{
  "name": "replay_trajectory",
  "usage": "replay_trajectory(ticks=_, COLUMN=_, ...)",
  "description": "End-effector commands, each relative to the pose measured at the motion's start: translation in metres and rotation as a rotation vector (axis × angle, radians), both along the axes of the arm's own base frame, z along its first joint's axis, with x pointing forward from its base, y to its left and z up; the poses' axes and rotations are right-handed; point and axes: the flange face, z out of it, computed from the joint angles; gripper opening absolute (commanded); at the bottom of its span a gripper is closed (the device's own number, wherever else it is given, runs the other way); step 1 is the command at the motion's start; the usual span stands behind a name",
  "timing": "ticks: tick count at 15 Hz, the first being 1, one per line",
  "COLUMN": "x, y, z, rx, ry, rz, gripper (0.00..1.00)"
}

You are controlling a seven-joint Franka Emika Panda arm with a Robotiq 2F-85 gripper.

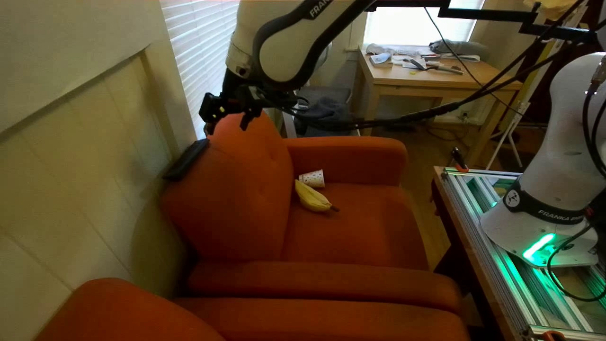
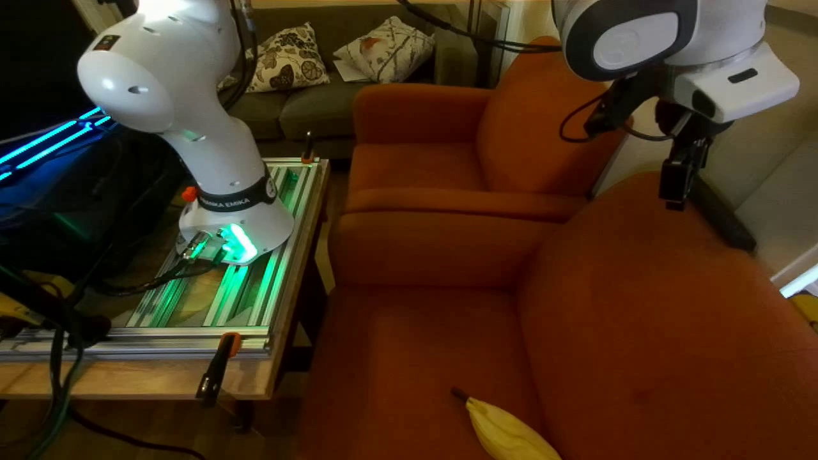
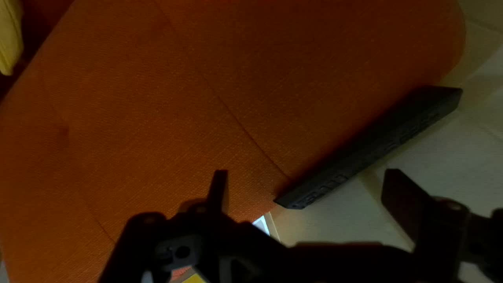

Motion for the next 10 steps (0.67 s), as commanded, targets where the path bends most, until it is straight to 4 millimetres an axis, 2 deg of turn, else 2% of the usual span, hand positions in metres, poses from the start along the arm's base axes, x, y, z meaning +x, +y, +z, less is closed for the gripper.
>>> replay_trajectory(ticks=1, x=0.012, y=0.002, z=-0.009, rx=-0.017, ry=-0.038, rz=0.019, gripper=1.0)
replay_trajectory(ticks=10, x=0.022, y=0.008, z=-0.03, rx=-0.042, ry=-0.075, rz=0.06, gripper=1.0)
